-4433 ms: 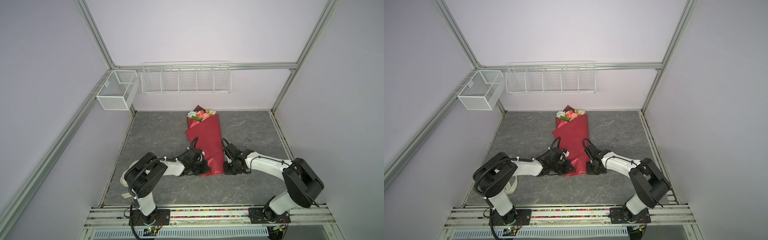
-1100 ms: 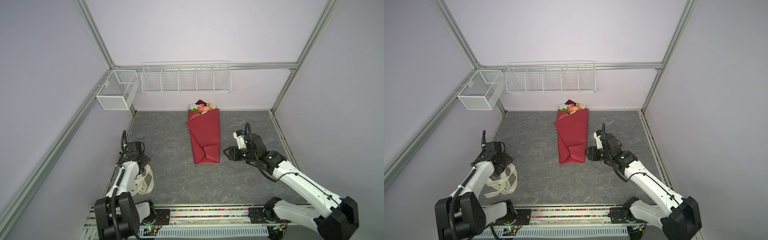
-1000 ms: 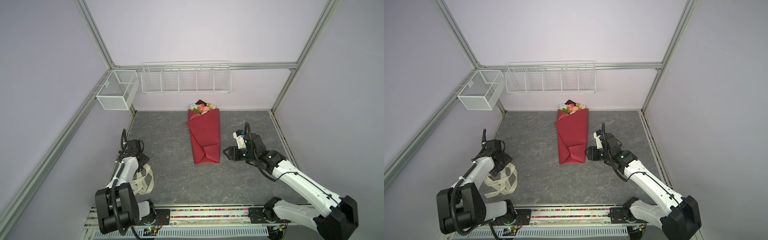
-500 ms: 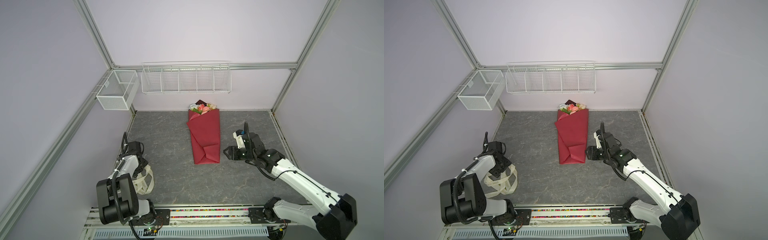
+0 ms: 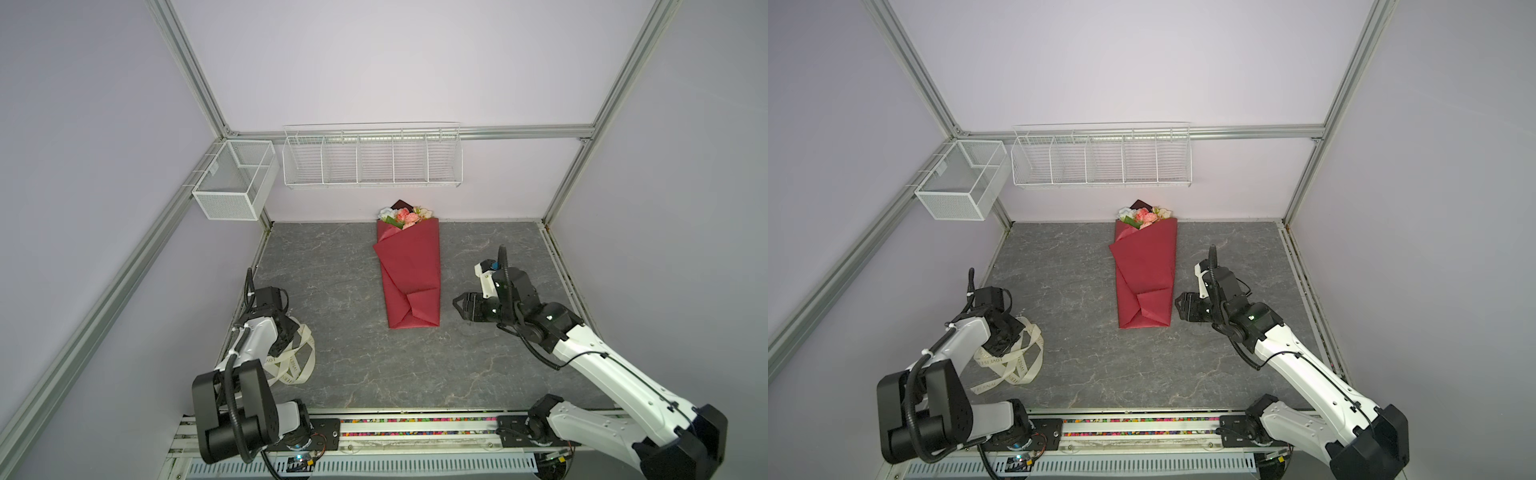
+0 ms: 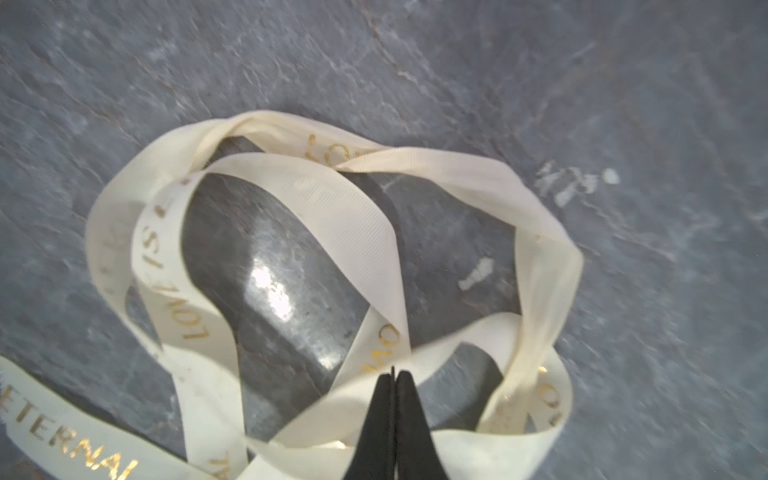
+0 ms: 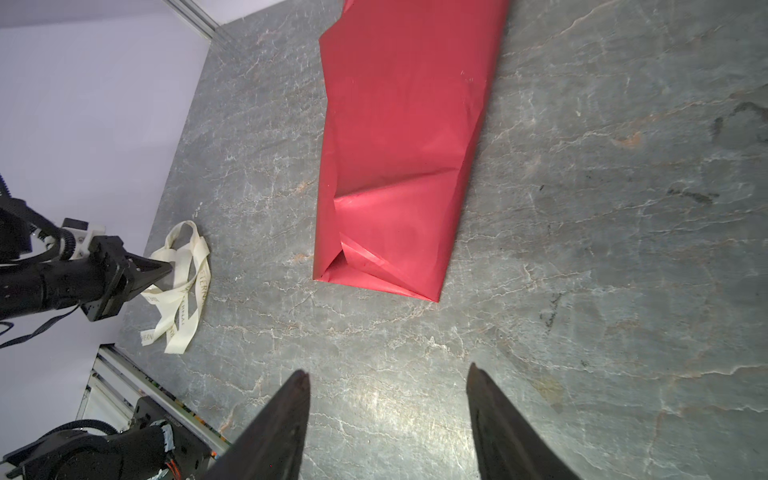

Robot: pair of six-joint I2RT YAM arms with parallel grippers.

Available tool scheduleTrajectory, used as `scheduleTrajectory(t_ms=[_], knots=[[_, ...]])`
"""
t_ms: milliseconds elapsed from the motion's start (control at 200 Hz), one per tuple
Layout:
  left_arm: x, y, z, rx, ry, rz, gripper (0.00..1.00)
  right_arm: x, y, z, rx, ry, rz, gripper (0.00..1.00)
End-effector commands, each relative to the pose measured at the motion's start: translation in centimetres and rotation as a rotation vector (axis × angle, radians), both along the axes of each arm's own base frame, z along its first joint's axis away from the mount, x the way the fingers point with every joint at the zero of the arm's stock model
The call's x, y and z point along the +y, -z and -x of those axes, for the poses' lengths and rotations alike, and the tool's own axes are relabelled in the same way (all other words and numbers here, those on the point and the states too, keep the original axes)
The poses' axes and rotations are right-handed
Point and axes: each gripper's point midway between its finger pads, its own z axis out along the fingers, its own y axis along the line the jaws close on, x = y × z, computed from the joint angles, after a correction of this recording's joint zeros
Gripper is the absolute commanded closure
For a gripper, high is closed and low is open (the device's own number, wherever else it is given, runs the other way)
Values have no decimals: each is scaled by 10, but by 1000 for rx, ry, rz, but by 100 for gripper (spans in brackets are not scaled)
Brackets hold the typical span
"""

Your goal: Tie the bouquet of fake flowers

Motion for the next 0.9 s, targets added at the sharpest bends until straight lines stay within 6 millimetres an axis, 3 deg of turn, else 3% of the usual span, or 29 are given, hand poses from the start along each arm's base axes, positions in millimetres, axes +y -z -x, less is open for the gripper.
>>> scheduleTrajectory(t_ms=[0,30,110,180,255,300,350,440,470,530,570,675,895], knots=[[-32,-25,-2,-121,89,135,100,-10,-2,3,-24,52,-5,37],[-43,-34,-5,-168,125,171,100,-12,6,6,-15,53,2,37],[-71,-65,-6,-246,223,172,100,-16,4,8,-53,41,14,36],[-99,-93,-5,-312,323,139,100,-35,1,6,-87,109,72,36],[-136,-111,-1,-369,441,161,100,-44,-8,7,-148,125,86,36],[-148,-113,2,-366,479,152,100,-47,-12,8,-186,126,79,36],[-145,-108,6,-342,458,108,100,-46,-17,11,-219,105,56,30],[-132,-89,7,-316,413,50,84,-41,-17,16,-212,73,34,25],[-126,-83,9,-299,400,23,75,-40,-15,18,-197,66,33,24],[-105,-70,18,-238,324,-56,43,-35,-9,20,-161,41,40,24],[-89,-61,25,-193,257,-95,32,-33,-5,21,-132,24,49,24],[-68,-34,36,-140,161,-76,27,-29,8,24,-65,5,69,24],[-63,8,43,-86,122,-14,24,-18,23,17,-44,-14,49,24]])
